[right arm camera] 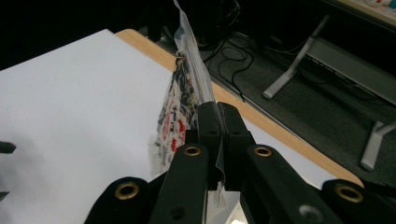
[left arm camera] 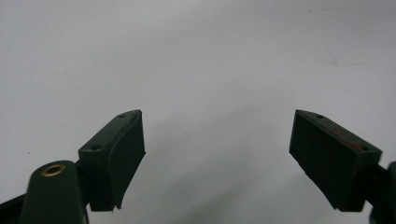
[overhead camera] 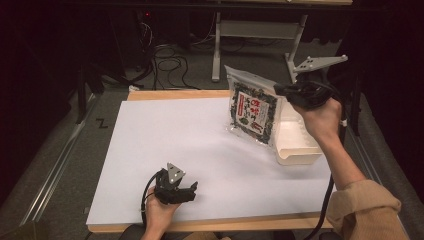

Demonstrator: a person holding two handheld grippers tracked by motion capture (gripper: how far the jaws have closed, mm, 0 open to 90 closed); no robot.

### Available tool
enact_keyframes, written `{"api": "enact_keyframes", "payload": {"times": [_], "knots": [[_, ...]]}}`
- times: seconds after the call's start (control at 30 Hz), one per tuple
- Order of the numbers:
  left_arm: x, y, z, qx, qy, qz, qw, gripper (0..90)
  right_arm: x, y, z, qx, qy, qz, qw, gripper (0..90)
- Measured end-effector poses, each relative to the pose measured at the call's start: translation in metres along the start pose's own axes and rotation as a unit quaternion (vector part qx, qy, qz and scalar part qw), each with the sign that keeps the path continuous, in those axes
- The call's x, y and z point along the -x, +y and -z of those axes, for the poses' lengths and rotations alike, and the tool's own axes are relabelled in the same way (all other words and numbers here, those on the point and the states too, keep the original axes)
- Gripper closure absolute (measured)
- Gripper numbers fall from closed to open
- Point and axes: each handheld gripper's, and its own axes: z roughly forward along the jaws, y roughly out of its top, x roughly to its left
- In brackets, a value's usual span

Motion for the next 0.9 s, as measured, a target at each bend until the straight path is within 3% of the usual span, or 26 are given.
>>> {"api": "enact_keyframes", "payload": {"times": [0.23, 0.77, 0.9], "knots": [[0.002, -0.001, 0.003, 0.006, 0.0, -0.004, 1.0, 18.9, 0.017, -0.002, 0.018, 0.017, -0.032, -0.02, 0.9991, 90.0], [0.003, 0.0, 0.002, 0.002, -0.003, -0.003, 1.0, 19.1, 0.047, -0.015, 0.027, 0.02, -0.073, -0.049, 0.996, 90.0], [0.003, -0.001, 0.002, 0.005, -0.003, -0.004, 1.0, 19.2, 0.056, -0.019, 0.028, 0.018, -0.096, -0.06, 0.9935, 90.0]]}}
